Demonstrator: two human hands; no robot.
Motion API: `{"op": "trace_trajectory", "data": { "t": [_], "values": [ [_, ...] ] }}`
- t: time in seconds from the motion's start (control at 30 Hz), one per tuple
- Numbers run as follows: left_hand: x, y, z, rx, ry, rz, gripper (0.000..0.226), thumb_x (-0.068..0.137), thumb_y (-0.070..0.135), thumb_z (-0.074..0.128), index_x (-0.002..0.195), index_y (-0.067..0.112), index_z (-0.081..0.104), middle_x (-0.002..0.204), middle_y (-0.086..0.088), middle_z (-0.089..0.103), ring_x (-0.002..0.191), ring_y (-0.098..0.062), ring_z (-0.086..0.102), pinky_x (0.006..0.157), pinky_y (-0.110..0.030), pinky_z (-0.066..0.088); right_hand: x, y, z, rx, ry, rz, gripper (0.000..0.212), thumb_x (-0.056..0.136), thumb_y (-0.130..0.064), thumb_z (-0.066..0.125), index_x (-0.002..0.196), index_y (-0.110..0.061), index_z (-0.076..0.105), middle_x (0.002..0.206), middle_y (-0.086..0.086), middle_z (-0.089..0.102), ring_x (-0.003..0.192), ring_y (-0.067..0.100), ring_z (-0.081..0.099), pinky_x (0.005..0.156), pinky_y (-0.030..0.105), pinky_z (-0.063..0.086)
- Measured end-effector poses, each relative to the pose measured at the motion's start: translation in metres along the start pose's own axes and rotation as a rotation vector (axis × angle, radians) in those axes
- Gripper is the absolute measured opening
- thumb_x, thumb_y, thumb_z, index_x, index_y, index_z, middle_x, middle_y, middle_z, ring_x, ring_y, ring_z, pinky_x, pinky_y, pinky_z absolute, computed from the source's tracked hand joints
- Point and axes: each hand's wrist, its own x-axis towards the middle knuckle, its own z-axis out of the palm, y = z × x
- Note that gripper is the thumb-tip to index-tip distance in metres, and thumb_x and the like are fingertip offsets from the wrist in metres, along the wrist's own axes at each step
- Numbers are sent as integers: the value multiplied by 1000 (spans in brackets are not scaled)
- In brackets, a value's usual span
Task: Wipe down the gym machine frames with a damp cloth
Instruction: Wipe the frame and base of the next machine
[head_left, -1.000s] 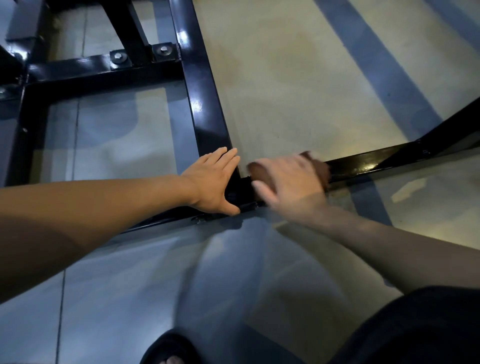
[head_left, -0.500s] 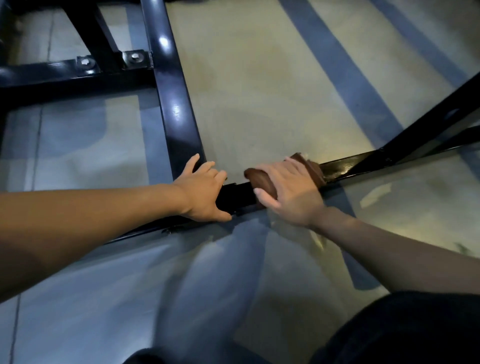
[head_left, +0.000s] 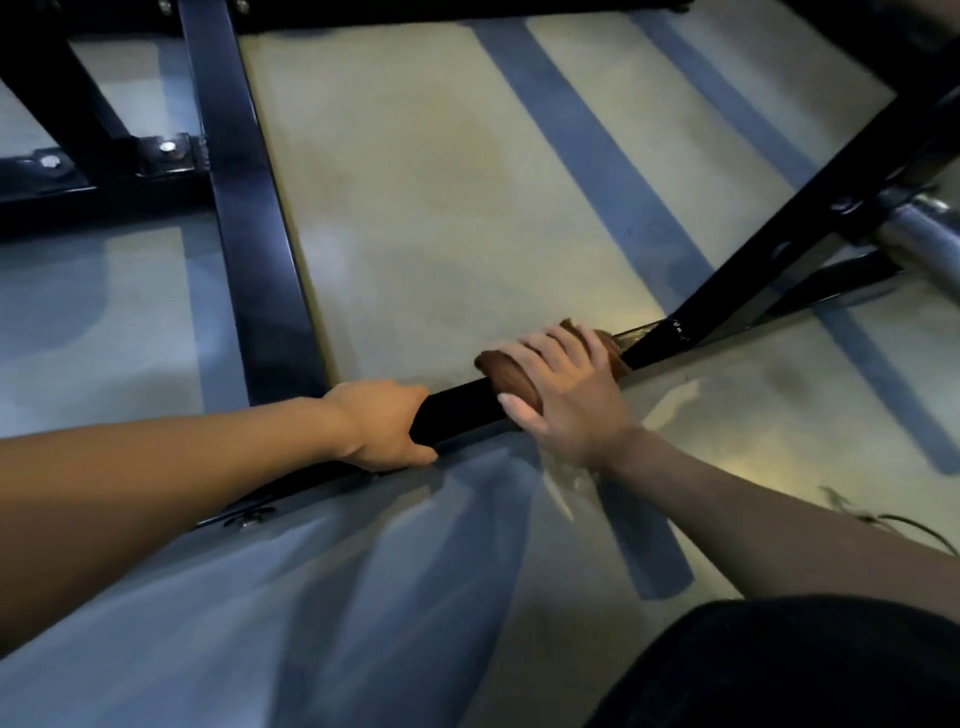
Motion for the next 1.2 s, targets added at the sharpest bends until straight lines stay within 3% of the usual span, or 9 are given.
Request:
{"op": "trace_trajectory", "data": {
  "t": [0.07,0.23,0.37,0.47,0.67,0.83,0.93,1.07,1.2],
  "values": [
    [0,-1,-4,9,-16,7,51,90,68,61,117,26,51,107,3,62,89,-20,52,75,-33,43,0,48,-3,-4,7,146,57,95,-60,45,137,-25,59,134,0,61,136,30,48,124,55,20],
    [3,-10,-2,71,49,55,50,84,74,60,111,33,53,88,11,58,80,-19,55,68,-33,45,3,72,-4,10,31,407,52,93,-57,43,128,-24,62,128,2,64,137,29,44,128,48,12],
    [8,-11,-3,49,16,54,44,81,74,63,107,42,50,85,14,59,78,-16,57,66,-32,46,1,-7,5,85,110,152,46,92,-53,55,127,-25,66,124,-2,65,131,31,51,125,53,19],
    [10,-14,2,38,28,61,50,80,76,62,115,42,52,92,14,64,81,-15,60,70,-32,52,-1,13,5,135,81,-61,52,93,-50,58,135,-19,63,134,-1,63,133,28,53,123,53,24],
    [10,-18,2,49,27,87,55,83,79,56,124,43,50,93,16,62,84,-15,59,73,-32,51,-3,87,-6,43,72,343,51,96,-52,46,134,-19,60,134,2,64,138,28,47,127,48,16],
    [11,-15,3,83,46,84,52,83,78,56,120,41,51,84,18,55,80,-13,55,71,-31,47,-8,2,5,44,116,126,50,98,-47,53,139,-19,61,140,-1,62,140,33,47,123,56,23],
    [10,-14,4,47,34,75,50,84,76,58,118,39,53,87,17,57,81,-14,57,72,-31,51,-5,30,-1,61,97,35,50,96,-47,56,136,-18,62,137,1,64,134,29,52,123,52,27],
    [5,-14,7,1,49,50,47,85,75,58,119,42,52,93,16,63,84,-14,61,68,-30,49,-7,90,-5,99,70,310,51,98,-48,48,137,-16,56,139,4,60,138,27,49,126,46,22],
    [2,-9,5,20,36,31,38,87,73,58,101,40,46,87,14,60,81,-16,59,67,-31,48,-2,62,-6,69,69,355,50,101,-46,43,135,-13,57,136,8,63,135,31,48,125,46,23]
  ]
}}
